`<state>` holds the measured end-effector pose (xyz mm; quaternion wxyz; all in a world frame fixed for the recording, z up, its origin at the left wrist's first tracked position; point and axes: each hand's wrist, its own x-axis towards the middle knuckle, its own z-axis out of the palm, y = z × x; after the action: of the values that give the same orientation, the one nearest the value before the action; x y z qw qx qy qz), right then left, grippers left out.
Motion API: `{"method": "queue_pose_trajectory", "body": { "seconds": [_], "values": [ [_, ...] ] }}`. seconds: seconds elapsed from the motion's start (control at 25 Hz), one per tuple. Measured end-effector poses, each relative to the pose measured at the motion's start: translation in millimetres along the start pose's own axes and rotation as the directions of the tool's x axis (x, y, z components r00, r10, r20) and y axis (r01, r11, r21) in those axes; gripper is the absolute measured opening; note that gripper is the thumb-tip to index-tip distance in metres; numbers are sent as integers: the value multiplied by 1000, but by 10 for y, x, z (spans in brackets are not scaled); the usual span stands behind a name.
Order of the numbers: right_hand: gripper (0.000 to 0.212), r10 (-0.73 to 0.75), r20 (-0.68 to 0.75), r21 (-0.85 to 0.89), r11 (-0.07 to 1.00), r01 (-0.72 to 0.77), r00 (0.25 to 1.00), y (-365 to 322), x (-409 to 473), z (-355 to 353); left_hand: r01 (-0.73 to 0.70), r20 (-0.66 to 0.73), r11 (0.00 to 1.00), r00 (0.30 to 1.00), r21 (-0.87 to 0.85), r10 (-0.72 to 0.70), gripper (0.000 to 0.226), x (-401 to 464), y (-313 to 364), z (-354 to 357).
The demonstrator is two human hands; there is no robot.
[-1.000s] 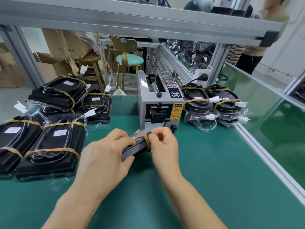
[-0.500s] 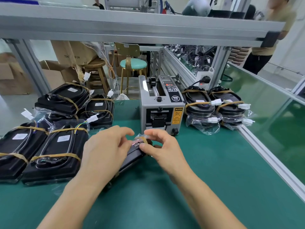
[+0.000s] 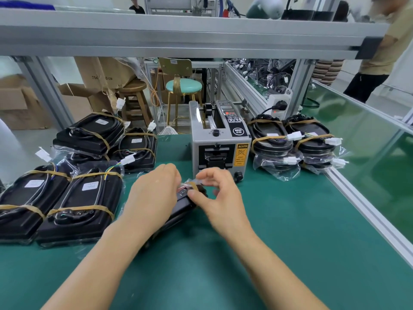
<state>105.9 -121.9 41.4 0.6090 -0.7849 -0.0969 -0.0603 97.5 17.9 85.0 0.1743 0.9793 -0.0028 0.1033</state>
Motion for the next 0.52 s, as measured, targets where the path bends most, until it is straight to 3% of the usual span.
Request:
{"method": "queue_pose_trajectory", "body": {
  "seconds": [0.08, 0.16, 0.24, 0.4, 0.52],
  "values": [
    [11, -191, -16, -126, 974, 188, 981, -15, -35, 28, 0, -29, 1000, 1000, -25, -1, 6, 11, -42, 15],
    [8, -259, 26, -215, 942, 258, 966, -35, -21, 24, -12, -58, 998, 998, -70, 8, 7, -2, -56, 24],
    [9, -260, 60, -328, 906, 265, 964, -81, 39, 0, -11, -74, 996, 997, -87, 4, 8, 0, -65, 38],
    [11, -121, 181, -425, 886, 188, 976, -250, 190, -92, 8, -75, 994, 997, -108, -16, 9, -17, -66, 49],
    [10, -159, 321, -541, 778, 319, 934, -341, 275, -150, 11, -89, 994, 996, -105, -20, 8, -45, -20, 60]
  ]
}}
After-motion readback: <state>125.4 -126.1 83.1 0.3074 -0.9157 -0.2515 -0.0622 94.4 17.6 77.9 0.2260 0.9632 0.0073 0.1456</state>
